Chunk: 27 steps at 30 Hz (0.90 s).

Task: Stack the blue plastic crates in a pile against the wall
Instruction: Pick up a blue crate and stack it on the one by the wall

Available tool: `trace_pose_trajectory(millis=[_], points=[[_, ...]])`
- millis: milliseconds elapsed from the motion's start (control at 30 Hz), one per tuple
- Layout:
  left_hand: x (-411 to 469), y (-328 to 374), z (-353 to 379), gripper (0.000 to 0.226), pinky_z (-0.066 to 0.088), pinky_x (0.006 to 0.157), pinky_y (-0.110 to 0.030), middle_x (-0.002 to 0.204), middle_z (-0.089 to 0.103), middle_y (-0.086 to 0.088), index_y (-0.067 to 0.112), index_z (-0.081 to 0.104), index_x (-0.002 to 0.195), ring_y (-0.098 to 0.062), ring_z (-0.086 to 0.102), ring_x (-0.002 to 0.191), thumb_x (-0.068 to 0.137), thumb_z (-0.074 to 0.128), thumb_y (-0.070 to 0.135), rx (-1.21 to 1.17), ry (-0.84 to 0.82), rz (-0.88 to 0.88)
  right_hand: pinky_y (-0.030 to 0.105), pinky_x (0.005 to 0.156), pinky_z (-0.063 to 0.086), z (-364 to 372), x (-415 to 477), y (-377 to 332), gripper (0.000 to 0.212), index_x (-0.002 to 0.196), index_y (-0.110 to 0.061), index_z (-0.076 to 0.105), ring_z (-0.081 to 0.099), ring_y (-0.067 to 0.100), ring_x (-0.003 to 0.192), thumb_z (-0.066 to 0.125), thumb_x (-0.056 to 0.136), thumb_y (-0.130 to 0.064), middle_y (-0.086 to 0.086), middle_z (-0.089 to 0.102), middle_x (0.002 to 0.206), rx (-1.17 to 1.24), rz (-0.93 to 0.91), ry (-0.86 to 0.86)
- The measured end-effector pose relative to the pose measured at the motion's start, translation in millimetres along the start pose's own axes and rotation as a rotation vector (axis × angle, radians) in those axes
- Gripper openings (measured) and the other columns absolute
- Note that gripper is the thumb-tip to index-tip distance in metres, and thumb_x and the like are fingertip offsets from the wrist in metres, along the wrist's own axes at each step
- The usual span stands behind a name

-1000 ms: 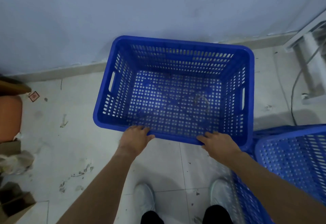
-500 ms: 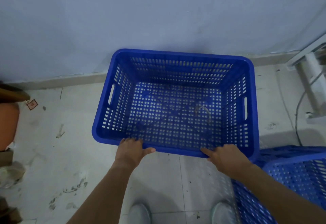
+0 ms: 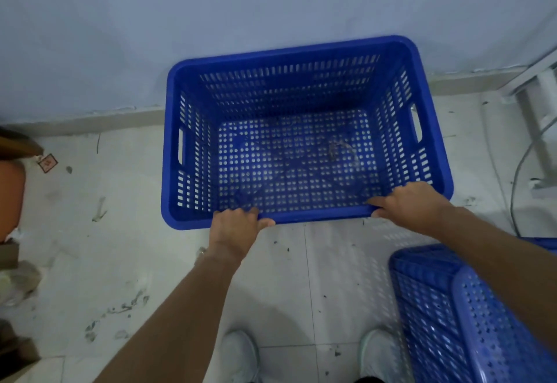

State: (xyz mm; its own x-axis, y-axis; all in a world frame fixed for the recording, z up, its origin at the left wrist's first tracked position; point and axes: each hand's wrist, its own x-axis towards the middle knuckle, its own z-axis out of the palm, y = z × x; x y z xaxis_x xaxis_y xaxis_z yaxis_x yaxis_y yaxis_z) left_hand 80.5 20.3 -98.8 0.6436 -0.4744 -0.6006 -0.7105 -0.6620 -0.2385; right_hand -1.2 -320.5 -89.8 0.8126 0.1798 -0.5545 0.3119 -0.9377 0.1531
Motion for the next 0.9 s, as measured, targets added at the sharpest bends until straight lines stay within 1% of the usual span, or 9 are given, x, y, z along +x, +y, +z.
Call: trace_pose_trajectory(millis=[133, 200, 267, 333, 400, 500, 633, 767, 900], points=[[-1.3, 1.3, -1.8, 0.046, 0.053, 0.086, -0.041, 0.118, 0.06, -0.004, 0.032, 0.044, 0.143, -0.026, 0.065, 0.105, 0.098, 0.05, 0.038, 0.037, -0.012, -0.013, 0.031, 0.076, 0.049, -1.3, -8.2, -6.0, 0.046, 0.139, -0.038, 0.045, 0.067, 0.021, 0.1, 0.027, 0.101, -0.056, -0.002, 0.07, 0.114, 0.017, 0.039, 0.028], [-1.9, 2.1, -5.8, 0.042, 0.052, 0.088, -0.041, 0.113, 0.064, -0.004, 0.028, 0.051, 0.137, -0.025, 0.066, 0.103, 0.099, 0.045, 0.046, 0.023, -0.02, -0.053, 0.034, 0.082, 0.05, -6.9, -11.0, -7.6, 0.046, 0.136, -0.038, 0.048, 0.065, 0.022, 0.105, 0.029, 0.1, -0.058, -0.001, 0.068, 0.118, 0.073, 0.112, -0.022], [-0.9, 1.0, -10.3, 0.048, 0.052, 0.088, -0.04, 0.108, 0.066, -0.004, 0.022, 0.056, 0.127, -0.024, 0.067, 0.102, 0.099, 0.037, 0.057, -0.047, -0.05, -0.119, 0.037, 0.087, 0.049, -11.8, -11.0, -9.8, 0.046, 0.134, -0.038, 0.052, 0.062, 0.025, 0.108, 0.032, 0.099, -0.06, 0.003, 0.065, 0.121, 0.179, 0.2, -0.105], [1.4, -2.7, -13.5, 0.055, 0.051, 0.09, -0.04, 0.114, 0.066, -0.005, 0.02, 0.056, 0.127, -0.025, 0.064, 0.107, 0.098, 0.033, 0.06, -0.138, -0.099, -0.131, 0.039, 0.089, 0.047, -13.7, -11.9, -12.0, 0.046, 0.135, -0.036, 0.052, 0.06, 0.028, 0.112, 0.035, 0.098, -0.059, 0.006, 0.062, 0.125, 0.255, 0.256, -0.164], [0.3, -10.9, -14.3, 0.056, 0.05, 0.095, -0.042, 0.121, 0.065, -0.007, 0.019, 0.055, 0.128, -0.028, 0.061, 0.112, 0.098, 0.032, 0.06, -0.275, -0.123, -0.12, 0.04, 0.091, 0.046, -13.6, -16.1, -15.2, 0.046, 0.137, -0.032, 0.052, 0.058, 0.029, 0.114, 0.037, 0.099, -0.055, 0.007, 0.061, 0.129, 0.323, 0.295, -0.176], [-8.3, -26.6, -17.6, 0.052, 0.047, 0.099, -0.045, 0.128, 0.063, -0.008, 0.023, 0.054, 0.134, -0.03, 0.058, 0.117, 0.099, 0.035, 0.057, -0.465, -0.103, -0.105, 0.041, 0.094, 0.047, -11.7, -27.8, -19.1, 0.044, 0.136, -0.026, 0.052, 0.055, 0.029, 0.117, 0.038, 0.101, -0.048, 0.008, 0.06, 0.13, 0.436, 0.357, -0.136], [-26.2, -35.8, -38.1, 0.048, 0.047, 0.096, -0.043, 0.125, 0.065, -0.009, 0.021, 0.054, 0.134, -0.031, 0.06, 0.114, 0.101, 0.037, 0.051, -0.552, -0.02, -0.113, 0.043, 0.1, 0.045, -20.6, -54.5, -21.9, 0.044, 0.141, -0.026, 0.048, 0.051, 0.031, 0.124, 0.04, 0.102, -0.044, 0.01, 0.054, 0.136, 0.593, 0.415, -0.091], [-50.8, -31.8, -90.6, 0.044, 0.048, 0.09, -0.042, 0.119, 0.067, -0.01, 0.019, 0.057, 0.129, -0.031, 0.061, 0.106, 0.102, 0.037, 0.047, -0.59, 0.021, -0.024, 0.042, 0.1, 0.045, -53.0, -101.6, -27.9, 0.045, 0.142, -0.028, 0.048, 0.052, 0.031, 0.124, 0.042, 0.101, -0.045, 0.011, 0.056, 0.135, 0.692, 0.479, -0.032], [-91.1, -28.0, -158.0, 0.045, 0.049, 0.09, -0.041, 0.123, 0.068, -0.01, 0.015, 0.056, 0.132, -0.031, 0.062, 0.11, 0.103, 0.038, 0.044, -0.613, 0.082, 0.103, 0.038, 0.099, 0.042, -100.7, -169.7, -41.2, 0.045, 0.142, -0.026, 0.049, 0.055, 0.031, 0.121, 0.043, 0.101, -0.044, 0.011, 0.059, 0.134, 0.74, 0.559, 0.05]])
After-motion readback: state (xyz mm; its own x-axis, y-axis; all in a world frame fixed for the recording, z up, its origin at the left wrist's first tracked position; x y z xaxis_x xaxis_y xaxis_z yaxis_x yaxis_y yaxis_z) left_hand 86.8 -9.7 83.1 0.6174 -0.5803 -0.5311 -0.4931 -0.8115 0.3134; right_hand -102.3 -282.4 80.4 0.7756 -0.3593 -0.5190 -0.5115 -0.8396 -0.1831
